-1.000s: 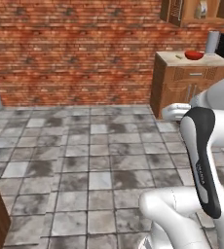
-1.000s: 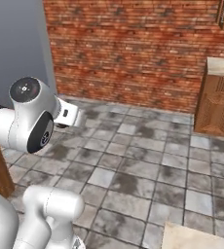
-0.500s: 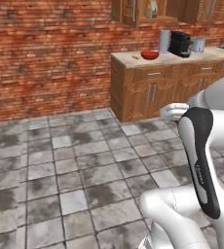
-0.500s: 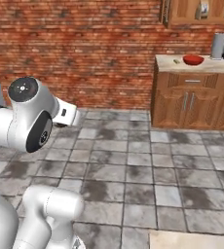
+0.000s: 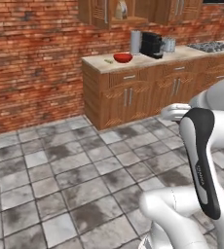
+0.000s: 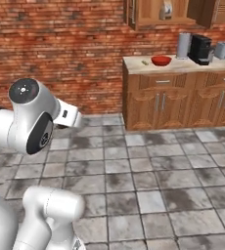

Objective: Pick the egg and butter from the fridge and place them by the bowl for mixing.

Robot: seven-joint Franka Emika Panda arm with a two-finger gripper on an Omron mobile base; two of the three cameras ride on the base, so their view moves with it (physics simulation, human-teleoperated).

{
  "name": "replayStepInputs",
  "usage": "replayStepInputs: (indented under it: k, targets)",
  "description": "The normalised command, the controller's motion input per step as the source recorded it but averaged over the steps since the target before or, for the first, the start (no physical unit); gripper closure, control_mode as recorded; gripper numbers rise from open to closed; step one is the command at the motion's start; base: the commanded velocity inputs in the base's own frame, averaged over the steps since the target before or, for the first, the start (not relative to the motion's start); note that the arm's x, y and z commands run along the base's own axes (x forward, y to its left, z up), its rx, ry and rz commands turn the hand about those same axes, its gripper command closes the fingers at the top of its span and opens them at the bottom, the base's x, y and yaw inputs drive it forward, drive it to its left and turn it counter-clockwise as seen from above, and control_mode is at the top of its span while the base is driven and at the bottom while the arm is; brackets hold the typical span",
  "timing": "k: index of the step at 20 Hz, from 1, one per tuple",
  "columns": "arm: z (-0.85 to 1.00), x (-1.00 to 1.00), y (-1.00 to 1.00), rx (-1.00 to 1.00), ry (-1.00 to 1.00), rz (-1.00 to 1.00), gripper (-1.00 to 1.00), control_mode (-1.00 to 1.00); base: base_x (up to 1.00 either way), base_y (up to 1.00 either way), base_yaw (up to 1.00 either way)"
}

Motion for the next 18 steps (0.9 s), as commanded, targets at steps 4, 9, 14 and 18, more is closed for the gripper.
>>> replayStepInputs:
  k: [4,9,14,18]
  targets:
    - [0.00,0.00,0.00,0.00,0.00,0.00,1.00,1.00,0.80,0.00,-0.18]
    - [0.00,0.00,0.00,0.00,0.00,0.00,1.00,1.00,0.83,0.00,-0.16]
    - [0.00,0.00,0.00,0.00,0.00,0.00,1.00,1.00,0.81,0.00,-0.19]
    - [0.00,0.00,0.00,0.00,0.00,0.00,1.00,1.00,0.81,0.00,-0.18]
